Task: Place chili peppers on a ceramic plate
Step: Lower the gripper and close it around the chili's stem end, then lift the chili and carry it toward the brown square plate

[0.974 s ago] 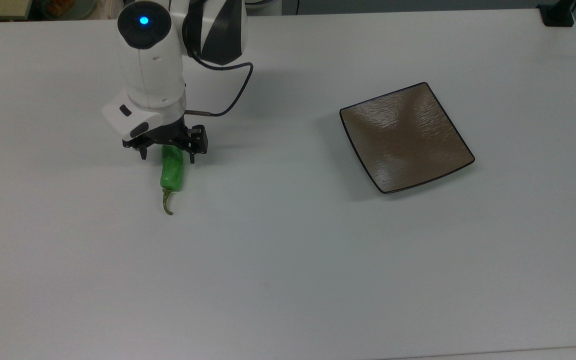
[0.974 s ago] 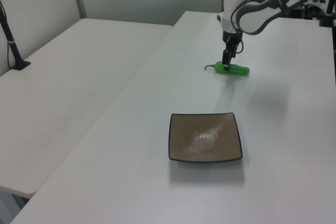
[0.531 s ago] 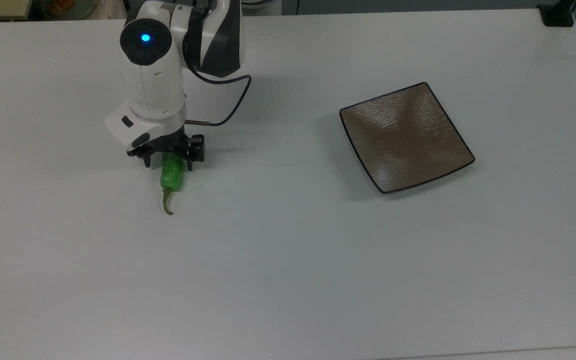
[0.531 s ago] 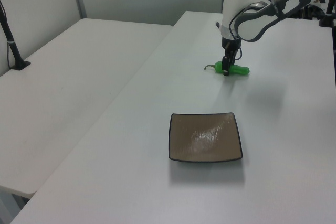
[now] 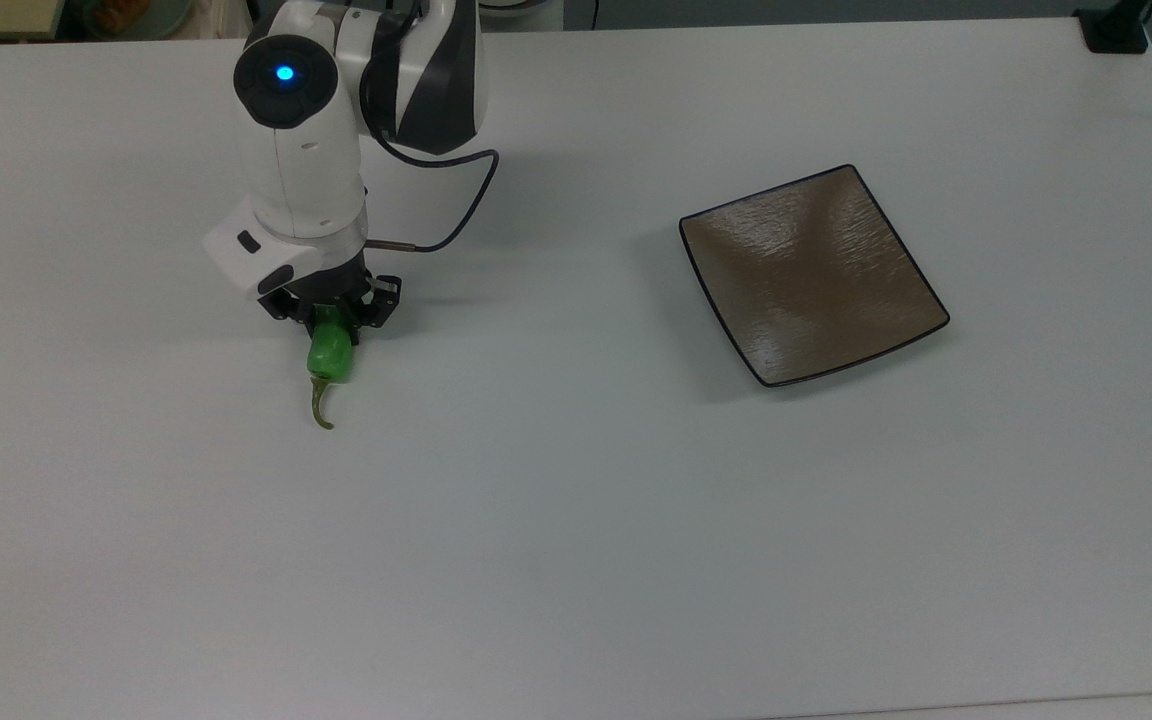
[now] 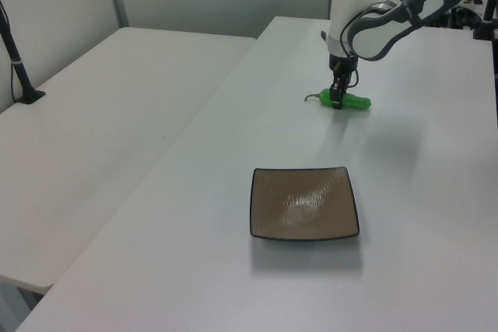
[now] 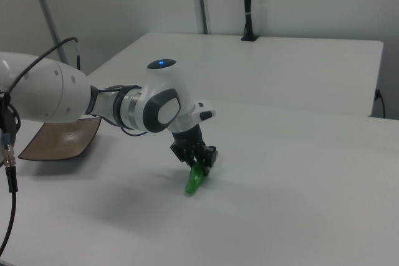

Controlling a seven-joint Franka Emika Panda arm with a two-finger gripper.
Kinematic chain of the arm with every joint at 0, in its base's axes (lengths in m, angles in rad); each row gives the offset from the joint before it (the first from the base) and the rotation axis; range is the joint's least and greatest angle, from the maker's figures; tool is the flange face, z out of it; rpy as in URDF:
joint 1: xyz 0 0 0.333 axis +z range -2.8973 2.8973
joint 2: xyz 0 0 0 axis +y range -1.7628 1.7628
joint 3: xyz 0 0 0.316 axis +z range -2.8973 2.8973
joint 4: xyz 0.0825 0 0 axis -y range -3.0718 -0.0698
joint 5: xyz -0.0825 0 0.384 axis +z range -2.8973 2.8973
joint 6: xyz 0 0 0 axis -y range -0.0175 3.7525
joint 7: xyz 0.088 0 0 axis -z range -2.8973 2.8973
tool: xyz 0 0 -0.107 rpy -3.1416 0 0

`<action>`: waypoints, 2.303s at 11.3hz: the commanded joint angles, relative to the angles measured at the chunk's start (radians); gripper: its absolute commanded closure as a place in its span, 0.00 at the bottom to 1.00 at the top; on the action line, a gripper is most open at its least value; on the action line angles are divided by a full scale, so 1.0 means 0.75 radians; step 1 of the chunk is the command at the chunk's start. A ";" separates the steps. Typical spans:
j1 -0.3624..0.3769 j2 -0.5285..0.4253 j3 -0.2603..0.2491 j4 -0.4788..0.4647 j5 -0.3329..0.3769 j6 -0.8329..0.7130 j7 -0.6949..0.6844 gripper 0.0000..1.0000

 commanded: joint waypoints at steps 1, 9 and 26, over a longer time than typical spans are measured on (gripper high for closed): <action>0.004 -0.057 0.003 0.016 0.050 -0.006 -0.014 0.82; 0.020 -0.164 0.020 0.202 0.275 -0.365 -0.018 0.81; 0.286 -0.156 0.445 0.212 0.198 -0.257 0.497 0.75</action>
